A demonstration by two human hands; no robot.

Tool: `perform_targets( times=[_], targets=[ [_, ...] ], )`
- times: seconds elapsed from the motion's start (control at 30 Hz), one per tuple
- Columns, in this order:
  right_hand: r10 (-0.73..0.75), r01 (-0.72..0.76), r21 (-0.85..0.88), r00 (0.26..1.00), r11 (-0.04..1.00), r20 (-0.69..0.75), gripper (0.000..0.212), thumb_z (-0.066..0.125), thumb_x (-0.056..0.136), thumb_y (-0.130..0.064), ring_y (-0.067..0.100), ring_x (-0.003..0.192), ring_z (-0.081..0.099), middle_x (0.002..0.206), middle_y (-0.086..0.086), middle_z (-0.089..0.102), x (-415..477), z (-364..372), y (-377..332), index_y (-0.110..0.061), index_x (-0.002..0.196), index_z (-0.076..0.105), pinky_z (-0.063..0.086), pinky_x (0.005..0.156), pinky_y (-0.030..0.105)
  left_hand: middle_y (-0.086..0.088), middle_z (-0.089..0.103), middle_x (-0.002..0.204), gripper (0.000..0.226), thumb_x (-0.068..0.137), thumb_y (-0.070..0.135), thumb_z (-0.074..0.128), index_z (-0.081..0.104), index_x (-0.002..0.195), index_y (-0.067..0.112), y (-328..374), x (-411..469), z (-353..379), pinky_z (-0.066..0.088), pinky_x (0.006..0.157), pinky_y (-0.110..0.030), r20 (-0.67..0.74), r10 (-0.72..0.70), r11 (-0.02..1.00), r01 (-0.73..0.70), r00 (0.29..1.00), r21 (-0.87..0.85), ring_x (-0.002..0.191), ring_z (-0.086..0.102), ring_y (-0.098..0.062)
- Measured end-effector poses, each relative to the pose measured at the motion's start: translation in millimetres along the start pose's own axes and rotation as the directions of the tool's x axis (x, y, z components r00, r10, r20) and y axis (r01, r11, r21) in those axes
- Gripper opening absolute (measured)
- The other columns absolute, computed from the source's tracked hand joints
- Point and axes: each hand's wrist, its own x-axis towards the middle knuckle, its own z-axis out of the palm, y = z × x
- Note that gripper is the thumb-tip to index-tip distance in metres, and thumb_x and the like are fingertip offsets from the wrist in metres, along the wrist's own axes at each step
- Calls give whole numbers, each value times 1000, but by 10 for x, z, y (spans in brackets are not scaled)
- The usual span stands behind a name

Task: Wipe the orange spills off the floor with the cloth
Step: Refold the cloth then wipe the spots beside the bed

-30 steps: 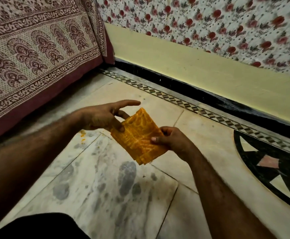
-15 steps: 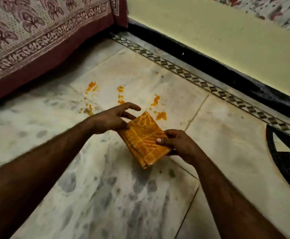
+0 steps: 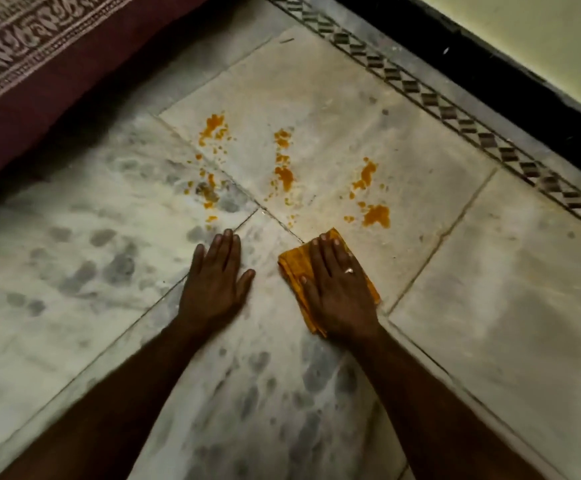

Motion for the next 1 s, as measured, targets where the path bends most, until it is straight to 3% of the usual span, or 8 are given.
perform_targets(
  times=[0.17, 0.3, 0.47, 0.6, 0.73, 0.8, 0.9, 1.0],
  targets=[
    [73, -72, -29, 996, 997, 41, 70, 15, 106, -51, 30, 159, 0, 172, 11, 3, -374, 63, -208, -14, 164, 6, 7, 125, 47, -21, 27, 162, 70, 102, 45, 28, 31, 154, -1, 2, -9, -5, 15, 123, -49, -18, -55, 998, 55, 998, -19, 150, 27, -33],
    [-79, 85, -65, 993, 994, 83, 67, 30, 106, -46, 34, 158, 8, 171, 10, 10, -243, 42, -501, -17, 164, 13, 7, 125, 49, -19, 27, 162, 70, 101, 45, 29, 31, 154, 0, -11, -8, -53, 14, 124, -47, -12, -71, 997, 70, 997, -32, 151, 26, -32],
    [-272, 288, -66, 944, 955, 186, 67, 19, 105, -51, 32, 158, 7, 171, 9, 12, 636, -139, -322, -19, 164, 15, 24, 124, 51, -16, 23, 164, 67, 102, 42, 28, 27, 156, 3, -7, -11, -27, 17, 124, -47, -46, -73, 997, 72, 996, -11, 153, 22, -29],
    [-77, 87, -60, 986, 994, 148, 71, 7, 102, -53, 26, 157, -4, 171, 8, 4, 969, -243, 59, -19, 164, 7, 19, 126, 49, -15, 21, 165, 66, 103, 41, 26, 24, 157, 3, -19, -10, -6, 15, 124, -46, -57, -83, 996, 82, 995, -26, 154, 18, -27],
    [178, -178, -63, 984, 982, -11, 67, 23, 106, -44, 36, 157, 13, 169, 18, 10, 225, -41, -46, -10, 163, 13, 25, 124, 54, -16, 23, 165, 66, 102, 40, 27, 25, 157, 3, -5, 2, 3, 15, 124, -46, -85, -97, 995, 94, 992, -43, 153, 20, -27],
    [124, -123, -51, 992, 991, 18, 69, 26, 105, -43, 39, 157, 12, 169, 20, 9, -43, 92, -359, -8, 163, 12, 21, 124, 54, -16, 21, 165, 66, 102, 39, 28, 24, 157, 2, -15, 3, 20, 14, 124, -46, -101, -91, 995, 86, 991, -47, 153, 20, -27],
    [-116, 116, -8, 992, 993, 43, 69, 27, 106, -45, 34, 158, 6, 171, 17, 7, 169, 158, -760, -13, 164, 9, 10, 126, 50, -17, 24, 164, 65, 100, 34, 31, 27, 156, 1, -55, -27, 29, 10, 125, -45, -115, -112, 993, 106, 987, -56, 152, 25, -29],
    [-209, 210, -23, 976, 977, 55, 67, 22, 105, -47, 30, 159, 2, 172, 12, 5, 850, 12, -775, -19, 165, 7, 9, 128, 47, -18, 32, 161, 63, 100, 34, 31, 32, 154, 2, -197, 37, -20, 12, 123, -48, -124, -281, 959, 275, 952, -69, 149, 31, -32]
  ],
)
